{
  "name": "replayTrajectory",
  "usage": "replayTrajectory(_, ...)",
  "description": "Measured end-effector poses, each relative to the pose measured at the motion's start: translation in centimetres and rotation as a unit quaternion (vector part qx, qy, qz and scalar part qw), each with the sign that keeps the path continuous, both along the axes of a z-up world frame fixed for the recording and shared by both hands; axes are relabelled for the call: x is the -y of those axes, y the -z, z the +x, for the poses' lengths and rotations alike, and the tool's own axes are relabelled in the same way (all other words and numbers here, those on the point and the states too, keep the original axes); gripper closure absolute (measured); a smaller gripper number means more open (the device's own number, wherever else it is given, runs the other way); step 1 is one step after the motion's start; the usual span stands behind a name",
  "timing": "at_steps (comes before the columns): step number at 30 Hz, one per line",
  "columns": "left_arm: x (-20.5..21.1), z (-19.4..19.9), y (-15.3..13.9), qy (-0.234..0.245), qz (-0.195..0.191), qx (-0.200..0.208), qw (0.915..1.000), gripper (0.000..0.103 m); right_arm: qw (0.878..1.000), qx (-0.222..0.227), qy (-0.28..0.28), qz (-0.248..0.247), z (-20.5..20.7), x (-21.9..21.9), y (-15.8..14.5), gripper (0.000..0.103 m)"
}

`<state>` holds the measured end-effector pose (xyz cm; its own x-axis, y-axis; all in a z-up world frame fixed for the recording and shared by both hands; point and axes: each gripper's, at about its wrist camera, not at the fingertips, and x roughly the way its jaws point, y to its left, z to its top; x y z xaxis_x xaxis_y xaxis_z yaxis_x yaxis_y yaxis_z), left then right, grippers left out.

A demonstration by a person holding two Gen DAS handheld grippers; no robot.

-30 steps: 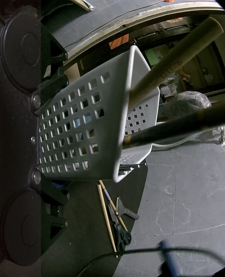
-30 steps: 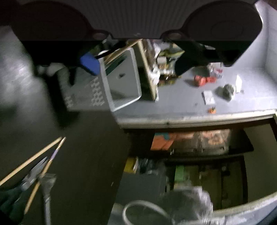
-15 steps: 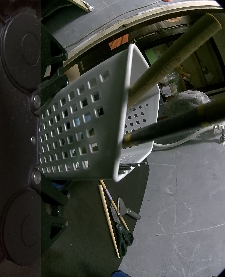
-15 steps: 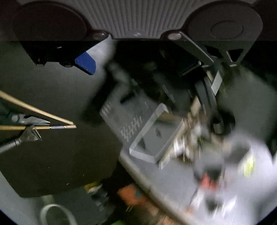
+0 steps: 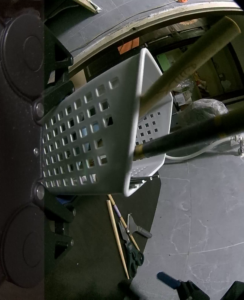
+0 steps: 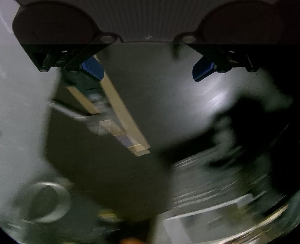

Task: Organize utensils
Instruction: 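Move the right tool back to the metal-handled scraper, then close the right tool on the scraper's metal handle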

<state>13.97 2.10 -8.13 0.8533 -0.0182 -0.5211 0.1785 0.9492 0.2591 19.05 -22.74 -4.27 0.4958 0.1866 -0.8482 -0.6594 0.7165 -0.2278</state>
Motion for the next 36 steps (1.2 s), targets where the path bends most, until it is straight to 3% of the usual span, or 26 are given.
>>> replayTrajectory(5, 0.0, 0.0, 0.0, -0.001, 0.0, 0.0, 1.0, 0.02, 0.982, 0.053, 0.12, 0.136, -0.1, 2.7, 0.9, 0.0)
replayTrajectory(8, 0.0, -0.1, 0.0, -0.002, 0.0, -0.001, 1.0, 0.02, 0.968, 0.079, 0.156, 0.182, -0.4, 3.0, 1.9, 0.0)
replayTrajectory(15, 0.2, 0.1, -0.1, -0.004, 0.002, -0.006, 1.0, 0.02, 0.918, 0.087, 0.267, 0.281, 4.7, 3.7, 3.8, 0.0)
replayTrajectory(18, 0.4, 0.3, -0.3, -0.005, 0.004, -0.007, 0.9999, 0.02, 0.906, 0.086, 0.295, 0.292, 7.4, 4.4, 4.6, 0.0)
replayTrajectory(24, 0.6, 0.4, -0.4, -0.008, 0.006, -0.008, 0.9999, 0.019, 0.907, 0.066, 0.309, 0.278, 11.9, 5.0, 5.4, 0.0)
replayTrajectory(32, 0.9, 0.5, -0.5, -0.011, 0.008, -0.009, 0.9999, 0.019, 0.889, 0.039, 0.381, 0.252, 16.2, 5.1, 7.4, 0.001)
replayTrajectory(36, 0.9, 0.6, -0.5, -0.012, 0.008, -0.009, 0.9999, 0.019, 0.882, 0.016, 0.401, 0.246, 17.5, 4.9, 8.2, 0.015)
